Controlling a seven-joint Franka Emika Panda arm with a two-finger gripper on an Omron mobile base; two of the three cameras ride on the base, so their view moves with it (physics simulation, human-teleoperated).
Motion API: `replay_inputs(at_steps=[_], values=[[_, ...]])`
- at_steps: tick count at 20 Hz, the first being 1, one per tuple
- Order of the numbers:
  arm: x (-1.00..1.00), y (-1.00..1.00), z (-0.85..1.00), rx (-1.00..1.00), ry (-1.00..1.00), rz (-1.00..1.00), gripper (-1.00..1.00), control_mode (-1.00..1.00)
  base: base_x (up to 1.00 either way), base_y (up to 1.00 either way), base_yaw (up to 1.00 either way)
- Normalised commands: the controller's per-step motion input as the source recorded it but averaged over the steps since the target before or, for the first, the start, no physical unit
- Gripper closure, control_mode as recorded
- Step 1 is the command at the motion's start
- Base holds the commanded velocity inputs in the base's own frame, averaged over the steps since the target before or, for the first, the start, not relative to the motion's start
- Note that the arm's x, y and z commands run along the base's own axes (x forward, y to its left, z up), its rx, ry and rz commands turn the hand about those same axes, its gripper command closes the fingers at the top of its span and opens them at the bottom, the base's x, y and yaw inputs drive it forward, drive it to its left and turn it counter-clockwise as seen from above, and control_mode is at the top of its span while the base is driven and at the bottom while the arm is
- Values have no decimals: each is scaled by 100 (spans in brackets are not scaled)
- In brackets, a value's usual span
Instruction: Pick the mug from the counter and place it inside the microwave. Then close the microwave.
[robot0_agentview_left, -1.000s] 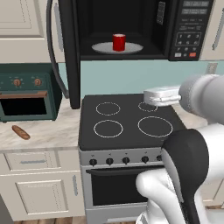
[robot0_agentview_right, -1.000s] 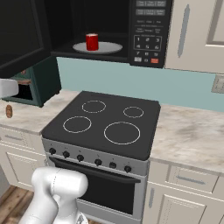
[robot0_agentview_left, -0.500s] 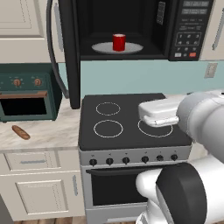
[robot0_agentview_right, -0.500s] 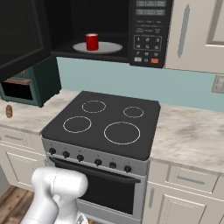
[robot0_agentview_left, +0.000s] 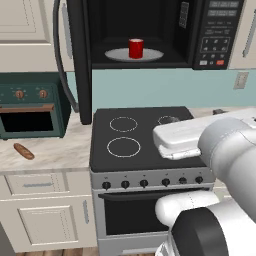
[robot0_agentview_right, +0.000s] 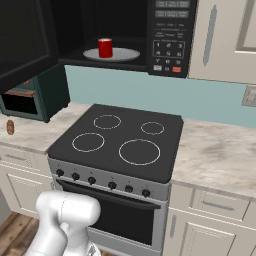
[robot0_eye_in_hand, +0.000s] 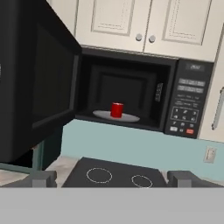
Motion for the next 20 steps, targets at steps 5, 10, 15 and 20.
replay_inputs(at_steps=[5, 10, 15, 20], values=[[0, 33, 5, -2, -4, -6, -100, -100, 0, 0, 0], [-2, 29, 6, -1, -2, -7, -100, -100, 0, 0, 0], [-3, 37, 1, -1, -3, -9, -100, -100, 0, 0, 0], [0, 29, 0, 0, -7, -10, -100, -100, 0, 0, 0]])
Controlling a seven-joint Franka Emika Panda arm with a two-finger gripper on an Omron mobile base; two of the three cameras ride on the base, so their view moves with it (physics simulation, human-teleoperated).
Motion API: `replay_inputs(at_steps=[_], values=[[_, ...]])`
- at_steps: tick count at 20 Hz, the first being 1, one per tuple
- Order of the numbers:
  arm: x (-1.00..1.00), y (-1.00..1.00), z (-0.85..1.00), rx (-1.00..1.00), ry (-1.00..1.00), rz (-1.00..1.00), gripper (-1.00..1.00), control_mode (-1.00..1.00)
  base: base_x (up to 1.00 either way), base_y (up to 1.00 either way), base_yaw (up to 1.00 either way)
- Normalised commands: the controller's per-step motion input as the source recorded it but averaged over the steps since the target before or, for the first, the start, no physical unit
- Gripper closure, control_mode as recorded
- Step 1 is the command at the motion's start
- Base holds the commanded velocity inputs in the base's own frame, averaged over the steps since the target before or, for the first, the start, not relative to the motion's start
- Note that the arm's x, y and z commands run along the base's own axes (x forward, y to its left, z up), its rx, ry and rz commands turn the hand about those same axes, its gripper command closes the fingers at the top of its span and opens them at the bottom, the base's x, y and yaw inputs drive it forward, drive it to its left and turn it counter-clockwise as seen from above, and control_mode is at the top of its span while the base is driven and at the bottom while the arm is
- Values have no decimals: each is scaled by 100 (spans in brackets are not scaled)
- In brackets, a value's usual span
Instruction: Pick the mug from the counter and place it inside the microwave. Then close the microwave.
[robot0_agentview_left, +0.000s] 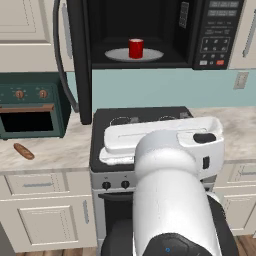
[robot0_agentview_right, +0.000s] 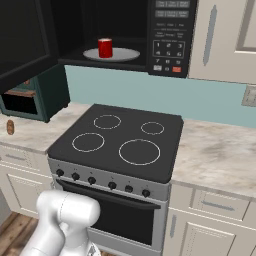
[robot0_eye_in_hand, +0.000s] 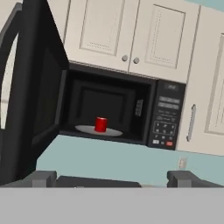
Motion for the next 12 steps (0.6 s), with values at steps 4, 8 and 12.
replay_inputs(at_steps=[4, 8, 12], values=[[0, 24, 0, 0, -10, -7, -100, -100, 0, 0, 0], [0, 30, 0, 0, -11, -7, -100, -100, 0, 0, 0], [0, 37, -1, 0, -12, -8, -100, -100, 0, 0, 0]])
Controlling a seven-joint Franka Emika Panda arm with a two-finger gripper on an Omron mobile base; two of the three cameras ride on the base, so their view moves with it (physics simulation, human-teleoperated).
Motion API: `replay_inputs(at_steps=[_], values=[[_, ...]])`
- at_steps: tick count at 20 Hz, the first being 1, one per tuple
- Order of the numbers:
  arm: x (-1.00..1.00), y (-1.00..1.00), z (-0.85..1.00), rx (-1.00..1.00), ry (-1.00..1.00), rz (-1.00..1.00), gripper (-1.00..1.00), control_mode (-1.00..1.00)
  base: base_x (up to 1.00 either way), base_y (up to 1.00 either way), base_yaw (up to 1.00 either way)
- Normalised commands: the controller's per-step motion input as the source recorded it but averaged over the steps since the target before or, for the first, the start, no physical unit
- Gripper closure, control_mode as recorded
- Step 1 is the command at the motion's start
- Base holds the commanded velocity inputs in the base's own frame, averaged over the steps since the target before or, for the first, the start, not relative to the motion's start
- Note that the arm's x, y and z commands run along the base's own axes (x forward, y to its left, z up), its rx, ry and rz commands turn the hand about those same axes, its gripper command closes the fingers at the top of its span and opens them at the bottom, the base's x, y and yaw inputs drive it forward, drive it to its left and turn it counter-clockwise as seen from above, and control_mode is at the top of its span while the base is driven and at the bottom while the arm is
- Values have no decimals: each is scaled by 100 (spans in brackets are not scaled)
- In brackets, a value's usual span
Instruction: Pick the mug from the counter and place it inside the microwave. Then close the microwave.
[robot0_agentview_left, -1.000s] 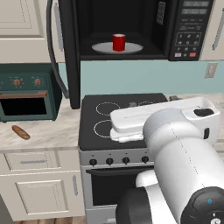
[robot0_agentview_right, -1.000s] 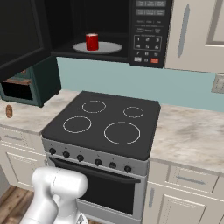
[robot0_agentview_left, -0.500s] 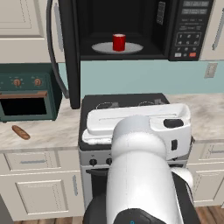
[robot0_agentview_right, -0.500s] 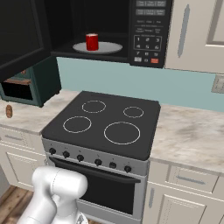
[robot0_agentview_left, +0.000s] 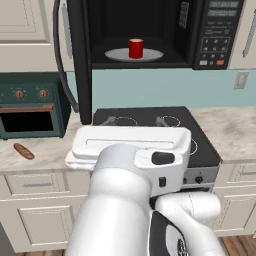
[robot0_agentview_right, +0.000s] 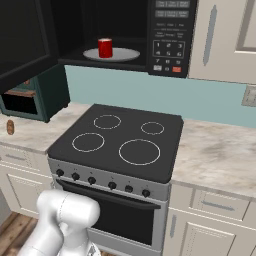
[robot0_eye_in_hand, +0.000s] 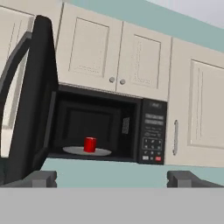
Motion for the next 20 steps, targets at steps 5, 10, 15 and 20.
replay_inputs(at_steps=[5, 10, 15, 20], values=[[5, 39, -1, 0, -8, -10, -100, -100, 0, 0, 0], [14, 38, 0, 0, -1, -18, -100, -100, 0, 0, 0], [25, 30, 0, 0, 0, -21, -100, -100, 0, 0, 0], [43, 13, -1, -3, 0, -20, -100, -100, 0, 0, 0]])
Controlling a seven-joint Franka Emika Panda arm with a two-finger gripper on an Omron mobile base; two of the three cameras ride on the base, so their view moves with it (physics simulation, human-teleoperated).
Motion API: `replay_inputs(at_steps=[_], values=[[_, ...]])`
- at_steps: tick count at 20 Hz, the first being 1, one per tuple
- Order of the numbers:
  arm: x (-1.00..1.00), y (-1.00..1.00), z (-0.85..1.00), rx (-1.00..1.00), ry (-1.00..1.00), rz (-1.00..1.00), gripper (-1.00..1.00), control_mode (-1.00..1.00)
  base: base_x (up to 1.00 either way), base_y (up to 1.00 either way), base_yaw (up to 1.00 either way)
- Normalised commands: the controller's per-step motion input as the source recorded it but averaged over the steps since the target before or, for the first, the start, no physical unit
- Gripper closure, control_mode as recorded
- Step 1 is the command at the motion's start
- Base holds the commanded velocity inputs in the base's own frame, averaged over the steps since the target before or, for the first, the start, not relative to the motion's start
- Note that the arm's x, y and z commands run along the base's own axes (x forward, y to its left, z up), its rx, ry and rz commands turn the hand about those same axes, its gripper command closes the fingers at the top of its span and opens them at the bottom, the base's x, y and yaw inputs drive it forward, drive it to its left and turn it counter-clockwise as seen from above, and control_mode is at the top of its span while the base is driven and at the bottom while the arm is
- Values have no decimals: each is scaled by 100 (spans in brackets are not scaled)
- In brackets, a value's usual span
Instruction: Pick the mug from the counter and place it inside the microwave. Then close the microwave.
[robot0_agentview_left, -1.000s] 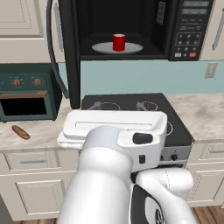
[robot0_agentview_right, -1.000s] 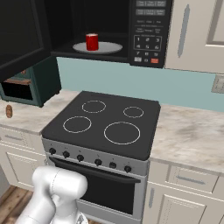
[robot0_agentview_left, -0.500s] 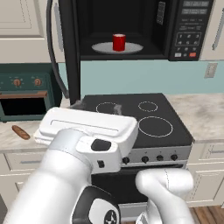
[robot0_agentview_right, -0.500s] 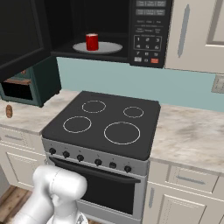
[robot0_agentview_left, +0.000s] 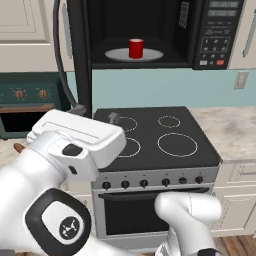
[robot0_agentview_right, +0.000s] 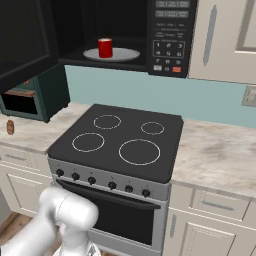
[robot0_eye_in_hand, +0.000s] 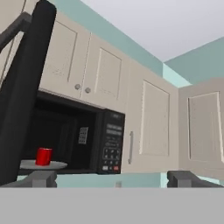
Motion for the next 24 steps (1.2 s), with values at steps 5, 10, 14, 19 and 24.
replay_inputs(at_steps=[5, 10, 14, 19, 24], values=[[42, 8, -8, 0, 0, -15, -100, -100, 0, 0, 0], [23, 12, -8, 0, 0, -9, -100, -100, 0, 0, 0], [11, 24, -3, 0, 0, -11, -100, -100, 0, 0, 0], [26, 27, 0, 0, 0, -15, -100, -100, 0, 0, 0], [35, 29, 0, 0, 0, -17, -100, -100, 0, 0, 0]])
